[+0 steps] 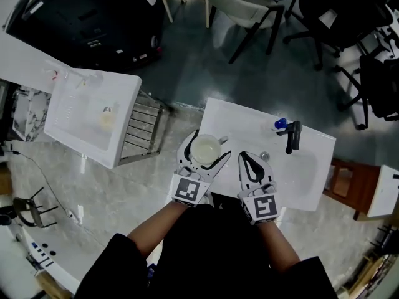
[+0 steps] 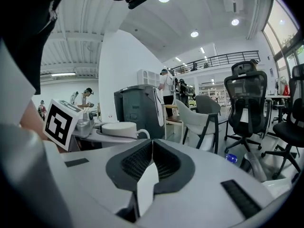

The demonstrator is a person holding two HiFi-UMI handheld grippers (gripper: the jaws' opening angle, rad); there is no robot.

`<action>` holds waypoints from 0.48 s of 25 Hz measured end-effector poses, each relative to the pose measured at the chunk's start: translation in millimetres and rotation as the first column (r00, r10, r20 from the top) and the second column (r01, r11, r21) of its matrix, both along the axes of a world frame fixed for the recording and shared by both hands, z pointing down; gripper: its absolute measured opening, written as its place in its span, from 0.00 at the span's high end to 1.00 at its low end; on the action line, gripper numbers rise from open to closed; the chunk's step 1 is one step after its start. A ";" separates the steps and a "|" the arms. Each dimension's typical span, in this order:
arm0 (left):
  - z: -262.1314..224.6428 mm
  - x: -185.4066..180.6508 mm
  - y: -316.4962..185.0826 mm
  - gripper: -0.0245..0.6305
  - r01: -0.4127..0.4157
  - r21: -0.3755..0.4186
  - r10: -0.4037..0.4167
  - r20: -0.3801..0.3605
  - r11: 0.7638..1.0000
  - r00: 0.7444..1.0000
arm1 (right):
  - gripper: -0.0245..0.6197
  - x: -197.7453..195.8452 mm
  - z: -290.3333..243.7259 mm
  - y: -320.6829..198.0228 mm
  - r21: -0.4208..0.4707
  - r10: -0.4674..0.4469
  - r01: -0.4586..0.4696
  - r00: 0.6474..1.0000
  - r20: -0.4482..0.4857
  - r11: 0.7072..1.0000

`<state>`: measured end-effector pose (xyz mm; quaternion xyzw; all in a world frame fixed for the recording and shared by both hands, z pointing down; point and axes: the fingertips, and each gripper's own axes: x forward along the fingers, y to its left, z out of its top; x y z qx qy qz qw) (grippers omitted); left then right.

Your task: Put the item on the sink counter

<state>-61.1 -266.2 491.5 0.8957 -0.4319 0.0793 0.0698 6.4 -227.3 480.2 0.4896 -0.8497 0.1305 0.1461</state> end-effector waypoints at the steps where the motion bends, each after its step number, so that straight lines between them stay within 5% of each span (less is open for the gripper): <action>1: 5.9 4.2 -5.9 0.29 -0.003 -0.003 0.003 -0.008 1.000 1.000 | 0.91 3.0 5.3 -5.3 -0.005 0.009 -0.009 1.000 0.006 1.000; 12: 85.8 25.2 -72.1 0.29 0.048 -0.090 -0.049 -0.009 0.995 0.999 | 0.91 29.3 27.4 -50.8 0.011 0.040 -0.041 0.999 0.035 0.999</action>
